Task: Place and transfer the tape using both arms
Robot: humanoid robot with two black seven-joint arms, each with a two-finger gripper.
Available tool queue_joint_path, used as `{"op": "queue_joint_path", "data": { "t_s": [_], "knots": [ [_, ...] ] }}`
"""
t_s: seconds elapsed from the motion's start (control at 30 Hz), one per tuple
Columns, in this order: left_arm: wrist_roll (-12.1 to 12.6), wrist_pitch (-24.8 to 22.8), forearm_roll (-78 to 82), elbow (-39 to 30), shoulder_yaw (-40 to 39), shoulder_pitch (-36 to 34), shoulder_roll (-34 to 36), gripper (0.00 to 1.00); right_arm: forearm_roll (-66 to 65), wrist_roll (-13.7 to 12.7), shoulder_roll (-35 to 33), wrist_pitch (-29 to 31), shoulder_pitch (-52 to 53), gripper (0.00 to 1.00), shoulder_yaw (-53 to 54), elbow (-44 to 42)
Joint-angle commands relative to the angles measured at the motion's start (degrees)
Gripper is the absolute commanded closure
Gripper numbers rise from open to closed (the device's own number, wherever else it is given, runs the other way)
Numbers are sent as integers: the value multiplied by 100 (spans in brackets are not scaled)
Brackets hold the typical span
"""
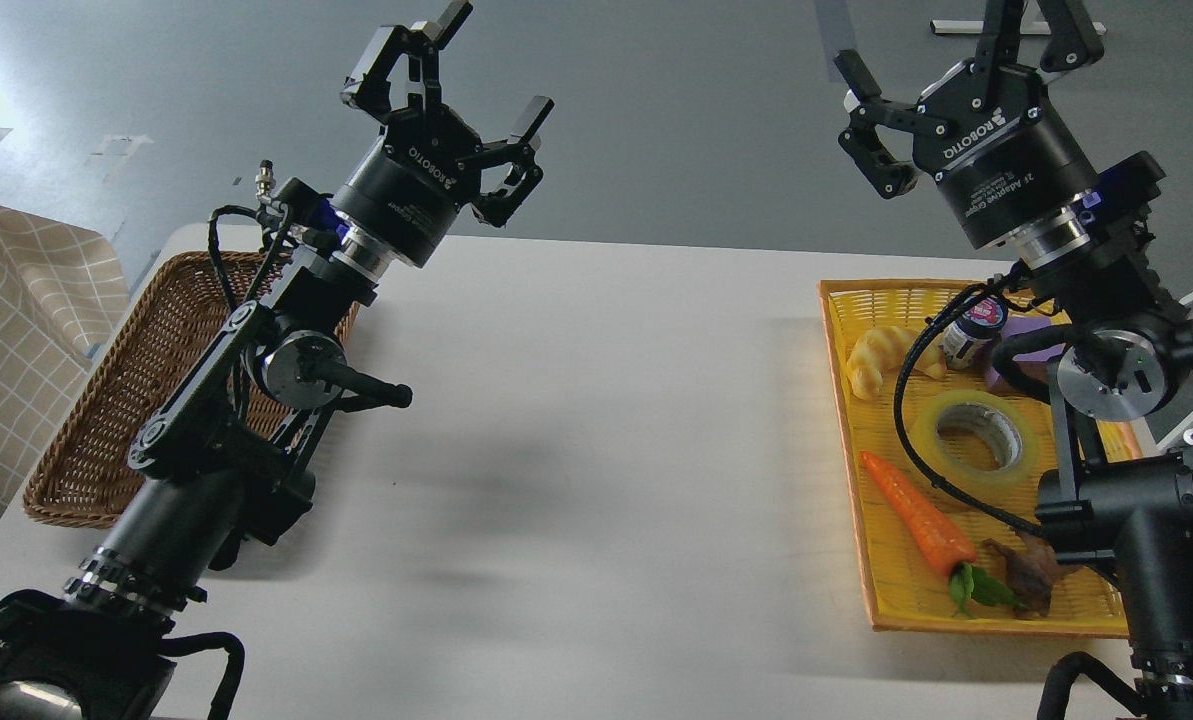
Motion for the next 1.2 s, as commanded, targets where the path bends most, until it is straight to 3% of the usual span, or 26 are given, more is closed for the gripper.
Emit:
{"op": "queue_joint_path", "data": {
  "t_s": [0.0, 0.67, 0.93, 1.17],
  "knots": [
    [-355, -1, -15, -29, -3, 3, -7, 2, 2, -9, 0, 0, 0, 0, -47, 3],
    [-338, -1, -24, -12, 76, 39, 19, 2, -279, -62, 0, 0, -9, 0, -187, -32],
    [-268, -1, -15, -3, 85, 73, 10, 2, -1000, -62, 0, 0, 114, 0, -170, 38],
    [-268, -1, -15, 6, 93, 82, 54, 2, -1000, -62, -790, 0, 44, 0, -179, 135]
  ]
}}
